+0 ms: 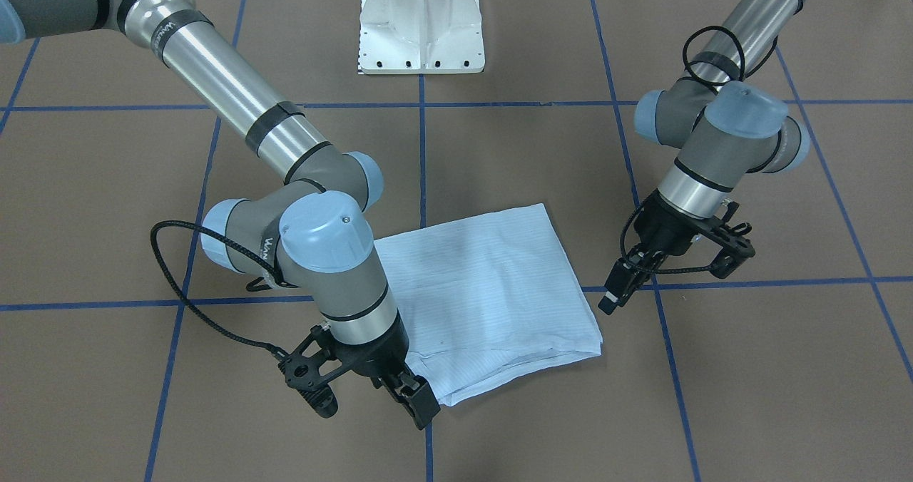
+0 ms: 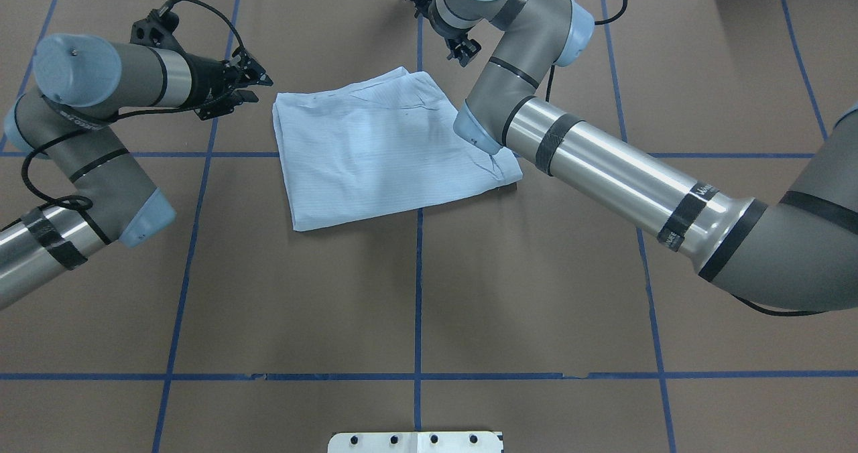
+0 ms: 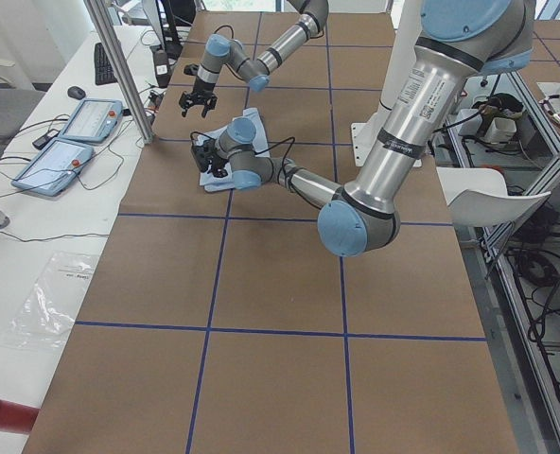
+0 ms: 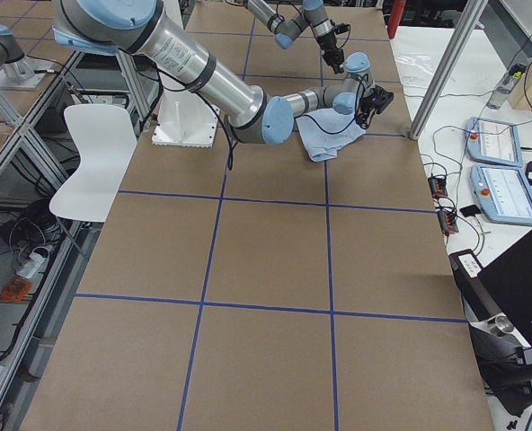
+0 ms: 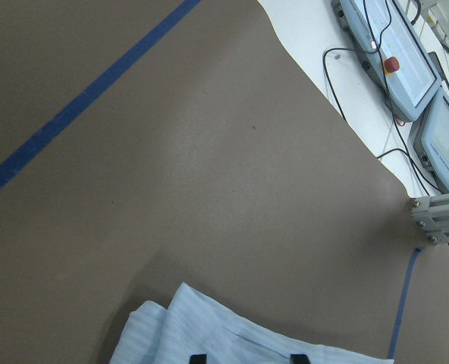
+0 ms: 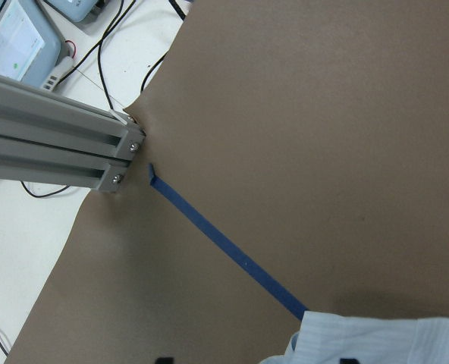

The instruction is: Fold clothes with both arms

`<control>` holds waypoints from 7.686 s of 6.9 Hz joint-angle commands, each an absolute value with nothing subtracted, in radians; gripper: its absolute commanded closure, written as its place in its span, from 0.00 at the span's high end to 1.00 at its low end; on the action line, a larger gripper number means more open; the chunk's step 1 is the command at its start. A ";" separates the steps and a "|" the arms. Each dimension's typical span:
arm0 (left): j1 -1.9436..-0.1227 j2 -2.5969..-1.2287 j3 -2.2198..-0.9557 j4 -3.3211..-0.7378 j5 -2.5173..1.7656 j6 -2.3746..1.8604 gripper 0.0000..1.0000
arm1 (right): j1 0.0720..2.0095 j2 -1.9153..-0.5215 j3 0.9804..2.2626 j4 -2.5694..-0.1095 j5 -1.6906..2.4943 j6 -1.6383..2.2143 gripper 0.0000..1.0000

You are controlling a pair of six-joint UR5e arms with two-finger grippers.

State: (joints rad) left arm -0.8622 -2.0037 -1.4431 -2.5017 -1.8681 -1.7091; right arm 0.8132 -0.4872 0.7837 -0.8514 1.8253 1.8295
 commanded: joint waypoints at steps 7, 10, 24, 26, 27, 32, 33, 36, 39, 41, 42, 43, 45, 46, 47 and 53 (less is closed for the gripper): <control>-1.443 -1.636 -1.496 -2.435 -2.256 -0.427 1.00 | 1.152 -1.452 1.740 -1.367 2.164 0.756 1.00; -1.443 -1.606 -1.604 -2.157 -2.303 -0.158 1.00 | 1.360 -1.621 1.784 -1.381 2.312 0.437 1.00; -1.479 -1.468 -1.798 -1.967 -2.361 -0.106 1.00 | 1.486 -1.718 1.758 -1.439 2.355 0.141 1.00; -1.479 -1.483 -1.804 -1.964 -2.365 -0.107 1.00 | 1.486 -1.717 1.755 -1.440 2.347 0.137 1.00; -1.480 -1.483 -1.798 -1.962 -2.390 -0.107 1.00 | 1.488 -1.718 1.759 -1.439 2.347 0.137 1.00; -1.477 -1.491 -1.847 -1.963 -2.398 -0.106 1.00 | 1.479 -1.681 1.776 -1.424 2.356 0.141 1.00; -1.477 -1.493 -1.844 -1.967 -2.396 -0.106 1.00 | 1.479 -1.683 1.776 -1.408 2.353 0.135 1.00; -1.477 -1.493 -1.848 -1.965 -2.396 -0.107 1.00 | 1.479 -1.692 1.770 -1.397 2.353 0.143 1.00; -1.477 -1.494 -1.842 -1.968 -2.393 -0.107 1.00 | 1.477 -1.692 1.764 -1.397 2.358 0.138 1.00; -1.477 -1.494 -1.844 -1.968 -2.395 -0.107 1.00 | 1.476 -1.689 1.760 -1.397 2.358 0.140 1.00; -1.477 -1.494 -1.844 -1.968 -2.395 -0.107 1.00 | 1.476 -1.686 1.756 -1.397 2.358 0.140 1.00; -1.477 -1.494 -1.844 -1.968 -2.395 -0.107 1.00 | 1.476 -1.683 1.753 -1.397 2.359 0.140 1.00; -1.477 -1.494 -1.841 -1.968 -2.395 -0.107 1.00 | 1.476 -1.681 1.755 -1.396 2.359 0.141 1.00; -1.477 -1.494 -1.842 -1.968 -2.396 -0.107 1.00 | 1.476 -1.680 1.755 -1.397 2.359 0.141 1.00; -1.477 -1.494 -1.839 -1.968 -2.395 -0.106 1.00 | 1.476 -1.678 1.756 -1.397 2.362 0.141 1.00; -1.477 -1.494 -1.847 -1.968 -2.395 -0.107 1.00 | 1.476 -1.678 1.755 -1.367 2.395 0.144 1.00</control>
